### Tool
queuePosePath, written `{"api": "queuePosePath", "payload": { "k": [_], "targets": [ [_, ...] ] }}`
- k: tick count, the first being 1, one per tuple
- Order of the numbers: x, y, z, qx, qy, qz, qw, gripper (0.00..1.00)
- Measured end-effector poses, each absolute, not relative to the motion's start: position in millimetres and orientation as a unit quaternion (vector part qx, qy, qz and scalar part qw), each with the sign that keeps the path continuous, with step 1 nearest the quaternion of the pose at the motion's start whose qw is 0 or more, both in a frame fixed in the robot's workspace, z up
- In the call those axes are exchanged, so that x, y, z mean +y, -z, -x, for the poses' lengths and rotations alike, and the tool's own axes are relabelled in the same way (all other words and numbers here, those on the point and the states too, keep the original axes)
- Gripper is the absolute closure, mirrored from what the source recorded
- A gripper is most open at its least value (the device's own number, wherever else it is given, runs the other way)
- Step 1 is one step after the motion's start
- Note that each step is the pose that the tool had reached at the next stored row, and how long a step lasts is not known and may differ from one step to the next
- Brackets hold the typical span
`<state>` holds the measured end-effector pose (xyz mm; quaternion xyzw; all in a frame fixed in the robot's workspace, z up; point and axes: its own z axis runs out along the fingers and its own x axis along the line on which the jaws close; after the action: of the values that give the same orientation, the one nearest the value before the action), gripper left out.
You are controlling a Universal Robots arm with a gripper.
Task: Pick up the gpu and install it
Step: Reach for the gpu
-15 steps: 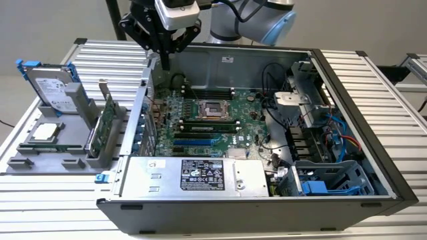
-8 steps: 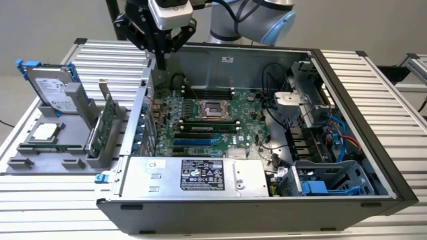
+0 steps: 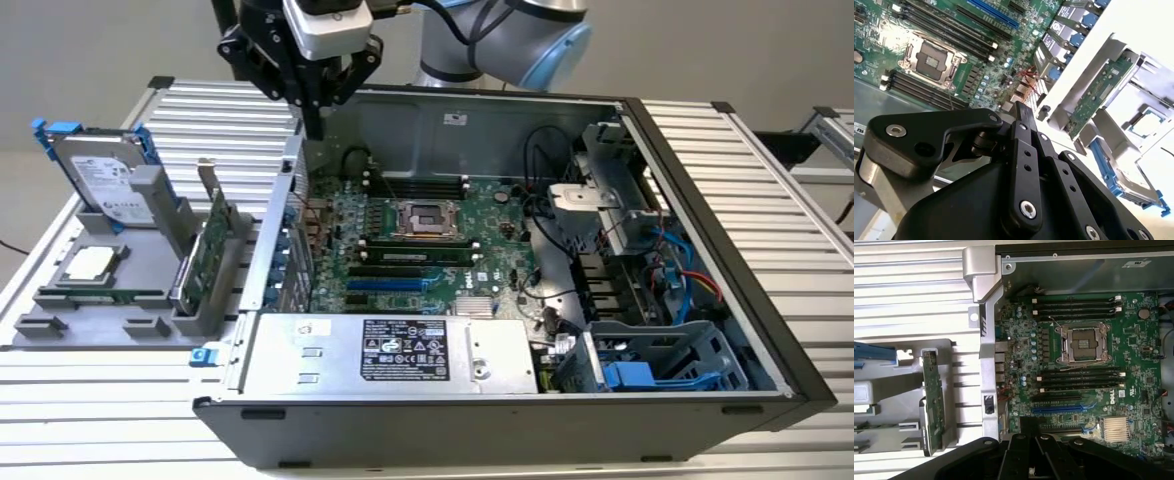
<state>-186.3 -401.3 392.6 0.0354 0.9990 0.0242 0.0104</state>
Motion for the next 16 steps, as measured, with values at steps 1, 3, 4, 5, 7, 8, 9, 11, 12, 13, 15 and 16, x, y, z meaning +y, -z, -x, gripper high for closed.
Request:
{"api": "queuePosePath", "payload": {
  "k": [1, 3, 4, 5, 7, 8, 9, 11, 12, 13, 15, 16],
  "targets": [
    [-401.4, -392.6, 187.4, 0.999, -0.024, -0.035, 0.01, 1.0],
    [-401.4, -392.6, 189.5, 0.999, -0.024, -0.035, 0.01, 1.0],
    [-401.5, -392.6, 190.8, 0.999, -0.024, -0.035, 0.01, 1.0],
    [-401.5, -392.6, 192.0, 0.999, -0.024, -0.035, 0.01, 1.0],
    [-401.6, -392.6, 194.3, 0.999, -0.024, -0.035, 0.01, 1.0],
    [-401.7, -392.6, 195.5, 0.999, -0.024, -0.035, 0.01, 1.0],
    [-401.8, -392.6, 196.7, 0.999, -0.024, -0.035, 0.01, 1.0],
    [-402.0, -392.6, 199.0, 0.999, -0.024, -0.035, 0.01, 1.0],
    [-402.0, -392.6, 200.1, 0.999, -0.024, -0.035, 0.01, 1.0],
    [-402.1, -392.6, 201.3, 0.999, -0.024, -0.035, 0.01, 1.0],
    [-402.3, -392.6, 203.4, 0.999, -0.025, -0.035, 0.01, 1.0],
    [-402.4, -392.6, 204.5, 0.999, -0.025, -0.035, 0.01, 1.0]
  ]
}}
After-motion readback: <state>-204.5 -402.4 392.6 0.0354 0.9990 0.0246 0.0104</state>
